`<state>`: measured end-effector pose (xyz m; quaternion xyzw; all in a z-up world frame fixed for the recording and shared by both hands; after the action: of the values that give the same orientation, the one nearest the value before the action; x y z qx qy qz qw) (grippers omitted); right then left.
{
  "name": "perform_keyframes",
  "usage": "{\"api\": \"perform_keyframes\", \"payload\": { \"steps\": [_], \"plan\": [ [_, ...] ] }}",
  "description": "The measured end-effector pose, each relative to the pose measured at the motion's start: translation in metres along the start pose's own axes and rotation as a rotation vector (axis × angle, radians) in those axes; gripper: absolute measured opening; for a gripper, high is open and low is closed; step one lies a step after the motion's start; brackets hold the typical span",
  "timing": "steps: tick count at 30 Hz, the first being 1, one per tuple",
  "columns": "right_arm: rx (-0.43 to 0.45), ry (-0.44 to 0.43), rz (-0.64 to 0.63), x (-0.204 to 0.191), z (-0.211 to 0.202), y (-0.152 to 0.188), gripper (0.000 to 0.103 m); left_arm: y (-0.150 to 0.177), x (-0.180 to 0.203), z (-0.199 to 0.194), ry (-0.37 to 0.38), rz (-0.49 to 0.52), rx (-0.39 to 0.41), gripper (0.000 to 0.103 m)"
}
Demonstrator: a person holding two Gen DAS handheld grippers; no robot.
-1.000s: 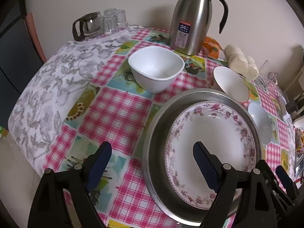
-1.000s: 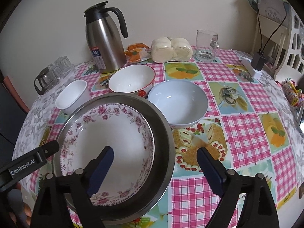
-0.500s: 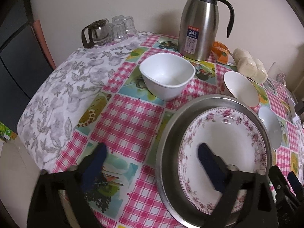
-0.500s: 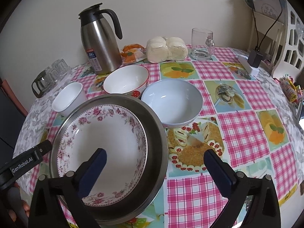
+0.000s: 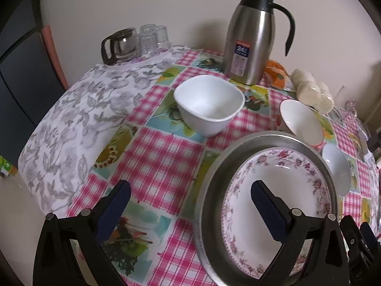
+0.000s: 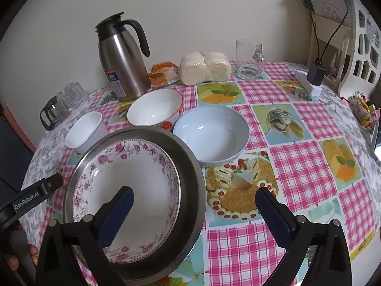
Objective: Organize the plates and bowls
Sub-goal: 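Move both tools toward the red-rimmed white bowl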
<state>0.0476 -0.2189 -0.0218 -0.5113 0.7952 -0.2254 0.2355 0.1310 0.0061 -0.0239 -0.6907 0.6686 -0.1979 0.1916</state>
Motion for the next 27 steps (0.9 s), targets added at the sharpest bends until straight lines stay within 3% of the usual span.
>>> {"api": "perform_keyframes", "payload": {
  "steps": [14,20,27],
  "plan": [
    [0.019,0.008,0.048,0.019,0.0,-0.012,0.103,-0.023,0.013,0.005,0.138,0.018,0.067,0.101],
    [0.038,-0.006,0.044,0.017,0.003,-0.029,0.103,-0.04,0.023,0.016,0.191,0.043,0.032,0.101],
    [0.037,-0.041,0.036,0.017,0.013,-0.057,0.103,-0.067,0.048,0.017,0.221,0.153,0.024,0.101]
  ]
}}
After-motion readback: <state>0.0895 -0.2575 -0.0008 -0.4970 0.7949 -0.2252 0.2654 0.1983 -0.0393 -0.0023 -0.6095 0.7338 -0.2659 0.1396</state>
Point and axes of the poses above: each gripper's, at about its wrist camera, not at the fingertips, and z roughly the way its jaws point, x to its right, y to its underside, the point moved 2 cm from there along z, roughly the way its jaws point, and after that the axes turned 1 degree about -x, right-handed, at the moved point
